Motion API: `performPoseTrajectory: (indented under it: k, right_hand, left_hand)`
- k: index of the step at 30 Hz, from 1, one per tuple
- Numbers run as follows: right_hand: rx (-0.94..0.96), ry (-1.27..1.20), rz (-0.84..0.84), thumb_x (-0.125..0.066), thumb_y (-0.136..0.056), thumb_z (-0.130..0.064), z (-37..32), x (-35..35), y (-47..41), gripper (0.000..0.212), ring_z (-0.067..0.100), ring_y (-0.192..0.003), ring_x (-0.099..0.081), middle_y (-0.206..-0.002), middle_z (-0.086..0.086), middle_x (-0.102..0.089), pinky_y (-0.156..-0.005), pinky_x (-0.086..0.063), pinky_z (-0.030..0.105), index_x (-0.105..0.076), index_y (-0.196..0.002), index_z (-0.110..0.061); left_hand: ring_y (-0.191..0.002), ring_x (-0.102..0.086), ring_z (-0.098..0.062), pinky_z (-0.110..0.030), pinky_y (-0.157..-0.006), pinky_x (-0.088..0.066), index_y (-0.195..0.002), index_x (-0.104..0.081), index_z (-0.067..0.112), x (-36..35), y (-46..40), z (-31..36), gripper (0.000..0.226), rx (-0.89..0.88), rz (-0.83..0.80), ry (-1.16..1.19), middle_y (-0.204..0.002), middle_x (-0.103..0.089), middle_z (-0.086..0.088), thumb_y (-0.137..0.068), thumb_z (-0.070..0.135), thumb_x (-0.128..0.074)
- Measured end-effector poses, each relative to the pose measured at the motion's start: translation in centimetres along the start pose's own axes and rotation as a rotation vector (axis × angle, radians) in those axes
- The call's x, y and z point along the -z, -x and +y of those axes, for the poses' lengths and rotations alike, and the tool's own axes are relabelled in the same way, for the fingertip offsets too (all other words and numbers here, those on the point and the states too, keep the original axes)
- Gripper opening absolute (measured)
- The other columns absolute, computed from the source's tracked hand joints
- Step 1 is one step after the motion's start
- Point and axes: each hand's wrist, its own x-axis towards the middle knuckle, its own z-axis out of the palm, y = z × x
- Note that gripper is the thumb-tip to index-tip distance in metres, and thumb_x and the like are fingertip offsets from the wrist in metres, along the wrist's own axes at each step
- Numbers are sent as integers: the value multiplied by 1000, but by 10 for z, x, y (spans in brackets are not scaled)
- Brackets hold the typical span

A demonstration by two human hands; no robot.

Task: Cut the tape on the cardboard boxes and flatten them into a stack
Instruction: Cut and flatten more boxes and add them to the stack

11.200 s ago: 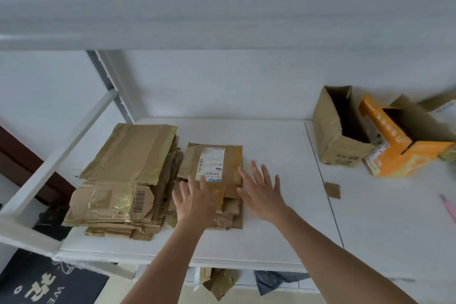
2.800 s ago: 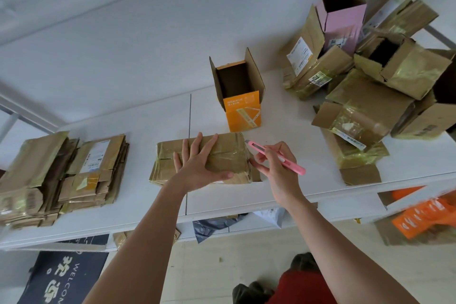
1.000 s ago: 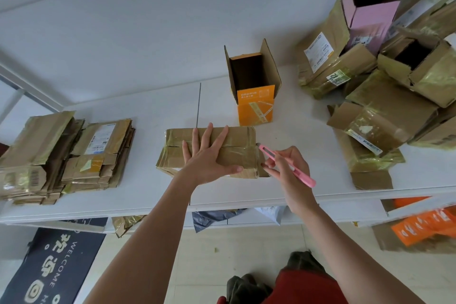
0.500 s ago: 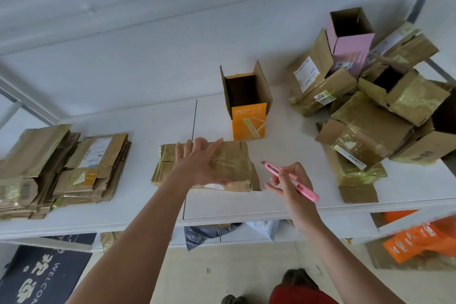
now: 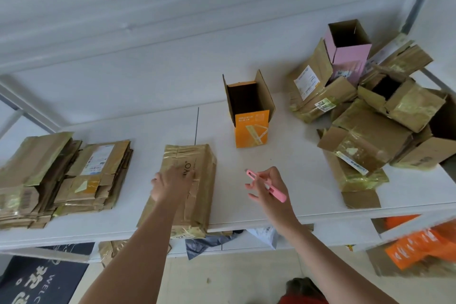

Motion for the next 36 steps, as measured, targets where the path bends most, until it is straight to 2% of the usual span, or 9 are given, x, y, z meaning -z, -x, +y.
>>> performPoseTrajectory:
  k: [4, 8, 14, 18, 22, 25, 28, 33, 36]
  right_hand:
    - [-58, 38, -30, -49, -102, -11, 14, -21, -4, 9, 17, -93, -72, -111, 14, -64, -82, -59, 43, -43, -97, -6]
    - [-97, 50, -22, -48, -102, -10, 22, -34, -8, 9, 15, -91, -72, -108, 7, -65, -78, -58, 42, -44, -99, -2]
    - [-26, 92, 28, -50, -102, -11, 22, -40, -13, 9, 16, -85, -68, -98, 17, -65, -71, -53, 46, -47, -94, -8]
    - [179, 119, 114, -51, -101, -11, 2, -48, -14, 11, 19, -62, -48, -84, 29, -56, -54, -41, 36, -47, -94, -3]
    - [427, 234, 148, -51, -101, -16, -18, -43, -31, 7, 25, -55, -56, -81, 22, -63, -47, -43, 38, -46, -97, -18]
    - [507, 389, 147, -51, -98, -17, -12, -35, -44, 7, 17, -58, -53, -78, 8, -59, -51, -41, 27, -49, -100, -23]
    - [454, 380, 166, -47, -98, -19, -2, -21, -51, 5, 13, -53, -47, -68, 2, -51, -52, -36, 22, -51, -99, -16]
    - [420, 383, 108, -50, -99, -2, 1, -8, -44, 10, 6, -47, -41, -65, -2, -46, -46, -32, 13, -50, -95, -11]
    - [425, 408, 97, -52, -98, -2, 1, -9, -38, 10, 7, -50, -43, -67, -2, -45, -48, -32, 12, -50, -94, -10]
  left_hand:
    - [-139, -23, -49, -72, -108, -21, -150, -19, 41, -6, -3, -10, 118, 52, -187, 22, -153, -24, -20, -52, 97, -52]
    - [-139, -19, -47, -65, -109, -28, -153, 16, 35, -14, -5, -22, 140, 21, -278, -17, -157, -10, -19, -49, 87, -61]
    - [-103, -58, -30, -49, -88, -53, -138, -36, 22, -2, 4, -24, 69, 142, -422, 764, -120, -54, -7, -86, 59, -62]
    - [-102, -64, -38, -53, -86, -56, -131, -45, 15, -4, 18, -18, 58, 173, -511, 955, -118, -58, -12, -91, 56, -57]
    - [-88, -73, -36, -45, -81, -59, -123, -57, -1, -12, 35, -14, 55, 204, -645, 1196, -106, -69, -21, -93, 45, -62]
    - [-107, -66, -34, -43, -81, -60, -147, -33, 6, -18, 33, -3, 91, 197, -452, 1062, -133, -55, -16, -79, 48, -76]
    - [-139, -33, -36, -52, -109, -40, -156, 1, 25, -9, 22, 7, 129, 35, -145, 730, -157, -13, -12, -65, 50, -87]
    - [-147, -17, -33, -55, -117, -24, -157, 3, 30, 4, -16, 6, 115, -86, -2, 650, -163, -3, -2, -77, 48, -79]
    - [-147, -21, -27, -50, -118, -25, -157, -4, 33, 12, -34, 4, 115, -164, -113, 731, -161, -16, 0, -73, 46, -82]
